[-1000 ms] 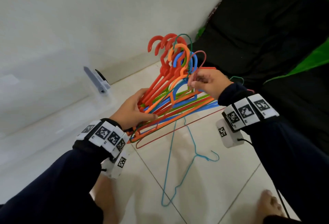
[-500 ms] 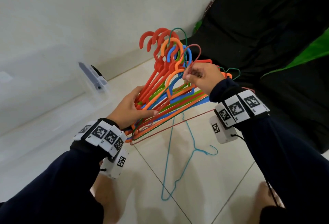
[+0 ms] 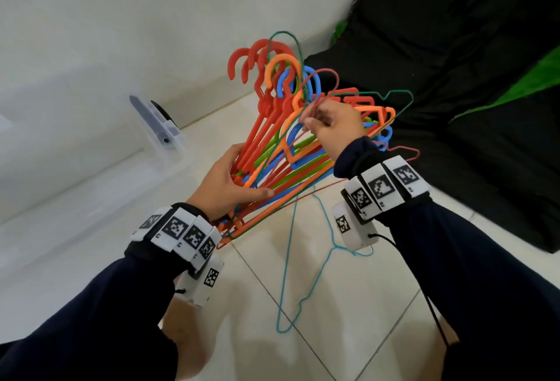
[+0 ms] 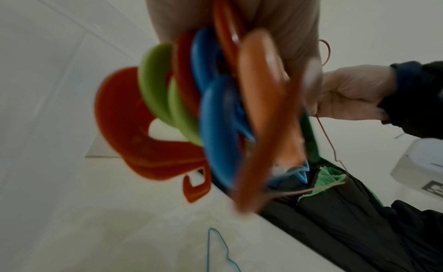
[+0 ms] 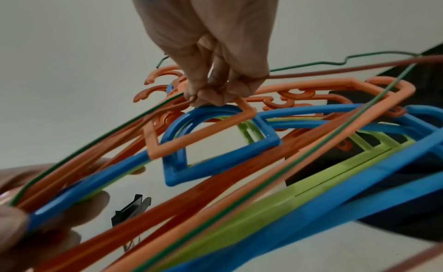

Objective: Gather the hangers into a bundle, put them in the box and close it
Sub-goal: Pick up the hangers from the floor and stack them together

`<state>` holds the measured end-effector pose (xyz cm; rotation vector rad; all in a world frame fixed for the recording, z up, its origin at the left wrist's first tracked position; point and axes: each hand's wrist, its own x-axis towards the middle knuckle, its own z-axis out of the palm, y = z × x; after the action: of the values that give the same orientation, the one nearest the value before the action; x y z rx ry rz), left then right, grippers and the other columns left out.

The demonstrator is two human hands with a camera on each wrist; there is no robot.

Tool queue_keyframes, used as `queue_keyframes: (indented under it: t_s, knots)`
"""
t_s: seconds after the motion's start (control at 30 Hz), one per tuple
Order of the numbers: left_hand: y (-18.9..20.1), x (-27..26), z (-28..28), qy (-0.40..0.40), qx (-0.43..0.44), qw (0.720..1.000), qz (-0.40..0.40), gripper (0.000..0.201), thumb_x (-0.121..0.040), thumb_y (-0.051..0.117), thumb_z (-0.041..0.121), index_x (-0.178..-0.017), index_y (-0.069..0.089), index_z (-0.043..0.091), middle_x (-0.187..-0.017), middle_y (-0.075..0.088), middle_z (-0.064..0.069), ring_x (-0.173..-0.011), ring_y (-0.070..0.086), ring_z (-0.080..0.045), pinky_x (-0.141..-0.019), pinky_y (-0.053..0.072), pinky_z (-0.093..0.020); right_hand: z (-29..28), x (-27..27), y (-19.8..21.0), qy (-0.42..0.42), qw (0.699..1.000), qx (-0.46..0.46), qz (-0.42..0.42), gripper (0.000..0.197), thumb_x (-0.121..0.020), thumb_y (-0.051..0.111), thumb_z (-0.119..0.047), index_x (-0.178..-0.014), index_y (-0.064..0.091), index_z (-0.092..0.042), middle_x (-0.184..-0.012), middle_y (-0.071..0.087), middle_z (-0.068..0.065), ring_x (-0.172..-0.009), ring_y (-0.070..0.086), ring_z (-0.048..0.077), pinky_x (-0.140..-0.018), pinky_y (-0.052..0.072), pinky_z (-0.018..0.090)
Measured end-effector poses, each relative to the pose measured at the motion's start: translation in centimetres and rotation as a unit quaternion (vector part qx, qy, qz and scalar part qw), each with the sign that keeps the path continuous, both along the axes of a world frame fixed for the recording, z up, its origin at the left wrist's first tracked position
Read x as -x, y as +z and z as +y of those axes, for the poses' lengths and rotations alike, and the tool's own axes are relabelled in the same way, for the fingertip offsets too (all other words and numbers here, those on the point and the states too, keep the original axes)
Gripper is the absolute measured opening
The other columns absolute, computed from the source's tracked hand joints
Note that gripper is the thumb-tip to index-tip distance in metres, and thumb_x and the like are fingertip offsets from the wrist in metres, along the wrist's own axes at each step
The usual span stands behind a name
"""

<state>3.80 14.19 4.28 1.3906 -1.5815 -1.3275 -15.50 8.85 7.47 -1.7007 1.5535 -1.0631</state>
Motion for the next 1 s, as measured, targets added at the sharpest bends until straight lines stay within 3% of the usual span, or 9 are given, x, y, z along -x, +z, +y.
queue_keyframes:
  t_s: [0.1,0.17,0.37,0.5,0.6,0.67,0.77,0.9,1.0]
  knots:
    - [-0.5,0.2,0.0,0.008,-0.003,1.0,0.006,0.06,-0.069,0.076,0.002,-0.112,0.043,0.025,-0.096,0.063,0.01,-0.076,0.067,0.006,-0.061,0.052,-0.01,-0.6,-0.4,0.0,0.02,1.0,-0.003,0.012,0.01,-0.083,0.059,-0.001,-0.086,0.068,0.004,-0.08,0.067,0.014,-0.079,0.063,0.024,-0.087,0.053,0.038]
    - [-0.7,0.2,-0.3,0.013,-0.005,1.0,0.007,0.057,-0.071,0.074,0.002,-0.113,0.042,0.025,-0.096,0.062,0.011,-0.075,0.066,0.007,-0.058,0.051,-0.01,-1.1,-0.2,0.0,0.024,0.999,0.002,0.033,0.011,-0.08,0.067,-0.007,-0.085,0.07,0.002,-0.087,0.072,0.018,-0.085,0.067,0.028,-0.087,0.055,0.038]
    - [-2.2,-0.4,-1.7,0.037,-0.022,0.999,0.003,0.057,-0.072,0.072,0.001,-0.115,0.043,0.023,-0.096,0.063,0.008,-0.073,0.068,0.004,-0.058,0.054,-0.013,-2.9,3.1,-1.3,-0.062,0.998,-0.018,0.02,0.027,-0.071,0.077,-0.024,-0.091,0.072,-0.008,-0.084,0.07,0.002,-0.078,0.064,0.01,-0.075,0.051,0.016]
    - [-4.3,-0.7,-2.6,0.071,-0.027,0.997,-0.003,0.059,-0.071,0.072,-0.004,-0.116,0.044,0.02,-0.093,0.063,0.005,-0.068,0.067,0.005,-0.056,0.052,-0.011,-1.3,7.6,-9.0,-0.181,0.973,-0.137,0.046,0.018,-0.079,0.067,-0.019,-0.091,0.07,-0.006,-0.086,0.068,0.007,-0.086,0.063,0.018,-0.077,0.048,0.019]
    - [-5.9,-0.2,-3.6,0.093,-0.027,0.995,-0.007,0.056,-0.07,0.071,-0.007,-0.112,0.045,0.021,-0.09,0.064,0.004,-0.064,0.066,0.005,-0.055,0.053,-0.011,4.0,8.8,-18.4,-0.2,0.911,-0.342,0.111,0.022,-0.081,0.064,-0.025,-0.084,0.071,-0.004,-0.098,0.072,0.018,-0.102,0.065,0.028,-0.092,0.048,0.029]
    - [-6.9,0.4,-4.2,0.1,-0.025,0.995,-0.007,0.055,-0.07,0.07,-0.009,-0.111,0.046,0.019,-0.088,0.064,0.003,-0.063,0.066,0.005,-0.054,0.052,-0.011,7.5,7.9,-22.9,-0.163,0.874,-0.437,0.139,0.036,-0.082,0.063,-0.034,-0.088,0.072,0.0,-0.101,0.072,0.018,-0.104,0.065,0.029,-0.087,0.047,0.028]
    - [-8.3,1.0,-5.0,0.092,-0.027,0.995,-0.013,0.055,-0.07,0.07,-0.008,-0.114,0.046,0.017,-0.086,0.064,0.003,-0.064,0.067,0.003,-0.056,0.052,-0.012,10.1,5.9,-25.6,-0.15,0.861,-0.465,0.142,0.042,-0.084,0.061,-0.039,-0.095,0.072,0.0,-0.106,0.071,0.017,-0.106,0.063,0.029,-0.086,0.045,0.027]
    - [-9.8,1.7,-5.5,0.082,-0.034,0.996,-0.027,0.055,-0.071,0.071,-0.005,-0.112,0.045,0.02,-0.084,0.062,0.006,-0.063,0.066,0.005,-0.054,0.051,-0.01,9.6,3.9,-26.5,-0.209,0.865,-0.441,0.116,0.032,-0.086,0.058,-0.027,-0.1,0.068,0.0,-0.111,0.067,0.019,-0.108,0.061,0.031,-0.09,0.046,0.032]
    - [-10.9,2.2,-6.0,0.066,-0.036,0.996,-0.037,0.057,-0.07,0.072,-0.005,-0.115,0.045,0.018,-0.087,0.062,0.008,-0.067,0.066,0.007,-0.055,0.05,-0.008,8.6,3.3,-27.2,-0.231,0.856,-0.45,0.106,0.028,-0.085,0.051,-0.021,-0.099,0.067,-0.003,-0.109,0.068,0.018,-0.102,0.063,0.032,-0.077,0.047,0.031]
